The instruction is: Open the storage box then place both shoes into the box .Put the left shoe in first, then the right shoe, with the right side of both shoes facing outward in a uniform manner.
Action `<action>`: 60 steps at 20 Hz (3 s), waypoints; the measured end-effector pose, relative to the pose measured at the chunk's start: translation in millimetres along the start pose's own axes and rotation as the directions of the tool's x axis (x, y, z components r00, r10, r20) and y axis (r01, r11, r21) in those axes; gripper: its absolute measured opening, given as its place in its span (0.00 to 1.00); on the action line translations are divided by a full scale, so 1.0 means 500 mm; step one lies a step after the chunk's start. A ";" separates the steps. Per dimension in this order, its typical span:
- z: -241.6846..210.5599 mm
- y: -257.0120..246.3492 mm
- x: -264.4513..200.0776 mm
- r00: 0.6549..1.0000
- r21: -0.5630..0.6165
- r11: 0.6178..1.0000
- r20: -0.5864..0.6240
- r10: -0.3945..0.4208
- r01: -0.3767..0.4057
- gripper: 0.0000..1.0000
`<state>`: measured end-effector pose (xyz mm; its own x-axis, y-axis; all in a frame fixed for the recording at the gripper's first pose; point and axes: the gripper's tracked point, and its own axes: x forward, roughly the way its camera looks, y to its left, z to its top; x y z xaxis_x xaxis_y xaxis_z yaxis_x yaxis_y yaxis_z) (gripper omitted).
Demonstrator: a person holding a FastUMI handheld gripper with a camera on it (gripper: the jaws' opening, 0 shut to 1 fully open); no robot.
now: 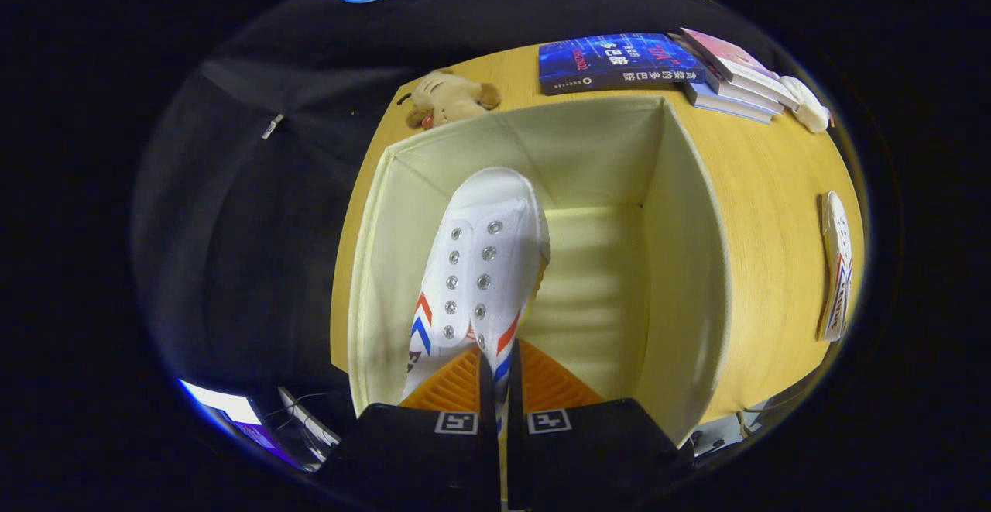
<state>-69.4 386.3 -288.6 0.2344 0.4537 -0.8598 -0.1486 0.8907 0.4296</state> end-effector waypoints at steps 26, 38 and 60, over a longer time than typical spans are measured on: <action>0.053 -0.820 -0.396 0.854 -0.047 0.911 0.369 -0.367 0.411 0.99; 0.025 -1.039 -0.254 0.919 -0.088 0.923 0.167 -0.356 0.374 1.00; 0.042 -1.009 -0.218 0.963 0.101 0.966 0.105 -0.247 0.237 0.06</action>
<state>0.0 -112.2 -405.8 0.3638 0.2197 -0.9052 0.0088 0.9709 0.2392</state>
